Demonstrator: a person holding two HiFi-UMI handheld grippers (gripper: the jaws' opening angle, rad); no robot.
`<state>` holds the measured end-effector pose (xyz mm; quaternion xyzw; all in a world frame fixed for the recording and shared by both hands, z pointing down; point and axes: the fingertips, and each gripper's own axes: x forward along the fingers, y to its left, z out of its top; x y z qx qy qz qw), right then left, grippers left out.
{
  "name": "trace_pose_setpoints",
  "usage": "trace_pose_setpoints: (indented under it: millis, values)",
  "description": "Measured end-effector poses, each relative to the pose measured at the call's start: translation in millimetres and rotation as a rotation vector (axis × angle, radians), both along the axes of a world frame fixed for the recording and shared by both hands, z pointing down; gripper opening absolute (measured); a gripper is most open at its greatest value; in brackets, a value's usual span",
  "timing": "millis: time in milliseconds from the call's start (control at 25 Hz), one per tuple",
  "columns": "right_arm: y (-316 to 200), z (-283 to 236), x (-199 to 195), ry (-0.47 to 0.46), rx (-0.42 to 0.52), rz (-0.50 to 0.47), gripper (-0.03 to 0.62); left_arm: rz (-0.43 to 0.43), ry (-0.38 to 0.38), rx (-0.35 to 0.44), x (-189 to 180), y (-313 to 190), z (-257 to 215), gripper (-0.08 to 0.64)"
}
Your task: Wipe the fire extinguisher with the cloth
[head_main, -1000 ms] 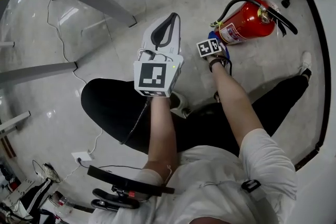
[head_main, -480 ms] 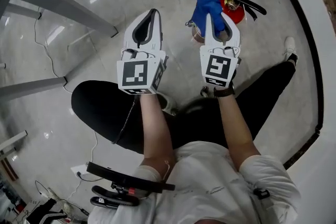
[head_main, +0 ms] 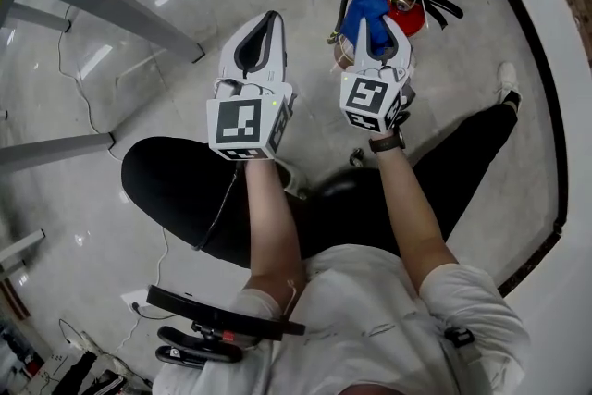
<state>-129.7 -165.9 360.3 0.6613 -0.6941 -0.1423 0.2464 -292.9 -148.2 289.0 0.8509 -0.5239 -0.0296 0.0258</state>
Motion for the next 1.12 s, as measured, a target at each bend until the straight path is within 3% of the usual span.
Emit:
trace_pose_setpoints:
  millis: [80, 200, 360, 520, 760, 920, 1120]
  values:
    - [-2, 22, -14, 0.058, 0.004, -0.004, 0.080, -0.006, -0.005, -0.003, -2, 2, 1, 0.006]
    - [-9, 100, -23, 0.037, -0.183, 0.006, 0.077, -0.015, -0.004, -0.010, -6, 1, 3, 0.006]
    - [-7, 215, -21, 0.091, -0.374, 0.020, 0.077, -0.019, -0.007, -0.033, -8, -3, 14, 0.006]
    - [8, 320, -8, 0.113, -0.628, 0.019, 0.075, -0.019, -0.022, -0.070, -9, -8, 29, 0.006]
    - [31, 397, 11, 0.092, -0.897, 0.024, 0.072, -0.020, -0.031, -0.076, -12, -10, 34, 0.006]
    - [34, 383, 12, -0.010, -0.904, 0.030, 0.075, -0.019, -0.018, -0.066, -11, -11, 30, 0.006]
    - [35, 253, -29, -0.209, -0.620, -0.107, 0.075, 0.005, -0.016, -0.049, 2, -8, 24, 0.006]
